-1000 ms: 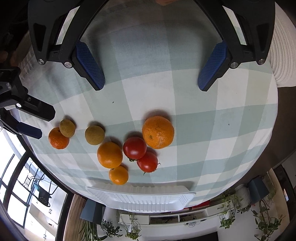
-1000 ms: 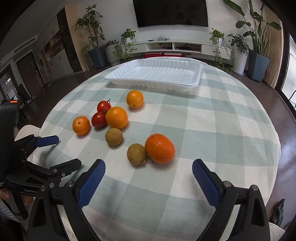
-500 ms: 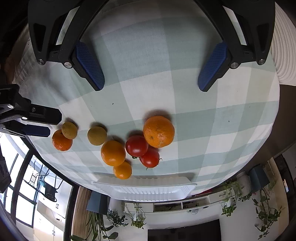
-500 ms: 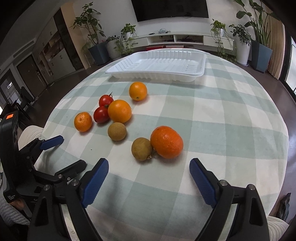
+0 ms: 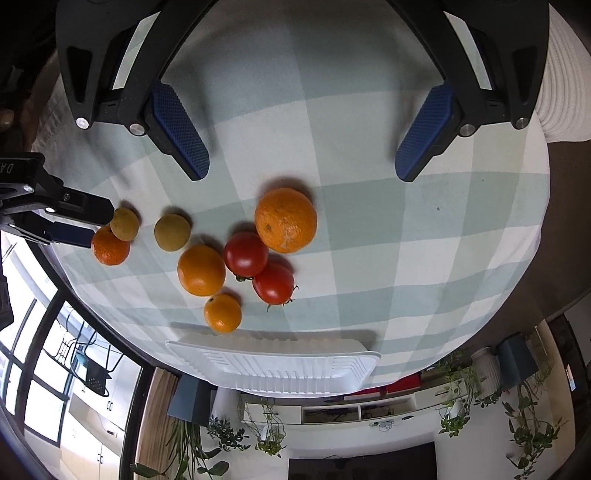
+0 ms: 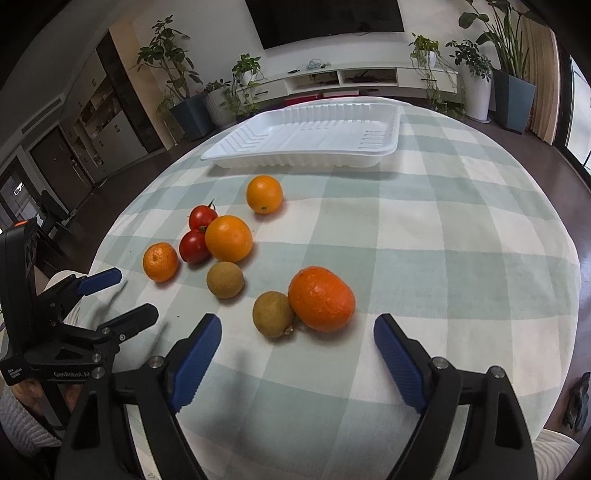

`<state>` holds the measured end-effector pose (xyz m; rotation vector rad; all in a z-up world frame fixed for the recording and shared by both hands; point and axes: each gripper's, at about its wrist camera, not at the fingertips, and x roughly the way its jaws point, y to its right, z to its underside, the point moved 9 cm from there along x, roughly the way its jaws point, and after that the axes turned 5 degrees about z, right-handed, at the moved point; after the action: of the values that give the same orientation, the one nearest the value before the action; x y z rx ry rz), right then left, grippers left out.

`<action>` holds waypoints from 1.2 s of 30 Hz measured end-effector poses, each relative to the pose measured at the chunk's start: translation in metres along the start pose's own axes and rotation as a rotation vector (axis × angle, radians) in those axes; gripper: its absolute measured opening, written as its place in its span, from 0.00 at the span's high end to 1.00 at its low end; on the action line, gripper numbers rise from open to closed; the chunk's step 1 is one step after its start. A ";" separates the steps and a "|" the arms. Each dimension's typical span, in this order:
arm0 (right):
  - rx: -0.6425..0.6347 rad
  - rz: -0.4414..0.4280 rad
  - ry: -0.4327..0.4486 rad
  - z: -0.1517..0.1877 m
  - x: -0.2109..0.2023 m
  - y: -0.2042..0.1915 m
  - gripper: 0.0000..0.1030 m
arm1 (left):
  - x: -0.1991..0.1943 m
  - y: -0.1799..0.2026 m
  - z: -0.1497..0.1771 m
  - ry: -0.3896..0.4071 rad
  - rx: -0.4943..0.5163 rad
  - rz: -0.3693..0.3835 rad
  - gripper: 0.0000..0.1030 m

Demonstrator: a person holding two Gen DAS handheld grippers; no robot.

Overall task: Organize fruits
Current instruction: 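Move the left gripper toward a large mandarin while the right gripper approaches another orange, then close the left gripper on the mandarin while the right gripper closes on its orange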

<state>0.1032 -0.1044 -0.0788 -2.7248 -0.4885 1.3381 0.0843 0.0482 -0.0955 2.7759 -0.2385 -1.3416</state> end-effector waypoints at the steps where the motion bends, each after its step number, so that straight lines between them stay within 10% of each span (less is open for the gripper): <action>1: 0.003 -0.004 -0.001 0.000 0.001 0.000 0.17 | 0.001 -0.001 -0.002 0.000 -0.006 0.003 0.02; 36: 0.172 -0.104 -0.005 -0.010 0.007 0.022 0.53 | 0.029 -0.004 -0.023 -0.006 0.022 0.027 0.52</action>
<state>0.1207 -0.1223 -0.0818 -2.5227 -0.4835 1.2970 0.1205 0.0475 -0.1040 2.7769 -0.2910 -1.3491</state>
